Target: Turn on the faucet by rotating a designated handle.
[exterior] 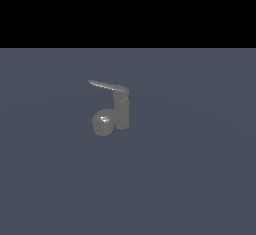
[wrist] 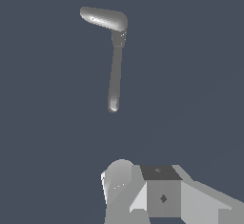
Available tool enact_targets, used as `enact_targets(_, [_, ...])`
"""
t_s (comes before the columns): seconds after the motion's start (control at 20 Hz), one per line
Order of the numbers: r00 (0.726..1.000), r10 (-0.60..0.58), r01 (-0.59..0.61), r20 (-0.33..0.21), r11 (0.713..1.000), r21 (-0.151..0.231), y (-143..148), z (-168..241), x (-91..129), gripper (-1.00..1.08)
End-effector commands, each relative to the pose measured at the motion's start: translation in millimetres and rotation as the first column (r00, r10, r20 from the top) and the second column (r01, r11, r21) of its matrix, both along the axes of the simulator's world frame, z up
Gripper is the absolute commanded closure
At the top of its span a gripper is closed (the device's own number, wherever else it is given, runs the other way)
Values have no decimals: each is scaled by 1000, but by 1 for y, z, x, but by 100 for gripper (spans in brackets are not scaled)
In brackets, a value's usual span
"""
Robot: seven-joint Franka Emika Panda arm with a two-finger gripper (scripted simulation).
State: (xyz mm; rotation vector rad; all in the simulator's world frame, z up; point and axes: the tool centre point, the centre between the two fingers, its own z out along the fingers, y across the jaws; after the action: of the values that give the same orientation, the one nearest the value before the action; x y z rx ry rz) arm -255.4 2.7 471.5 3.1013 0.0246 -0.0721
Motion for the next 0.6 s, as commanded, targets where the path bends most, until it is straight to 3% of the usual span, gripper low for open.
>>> enact_targets(0.0, [1000, 0, 0, 0, 1000, 0, 0, 0, 0, 108])
enact_targets(0.55, [999, 9, -8, -36, 1000, 5, -10, -10, 1, 108])
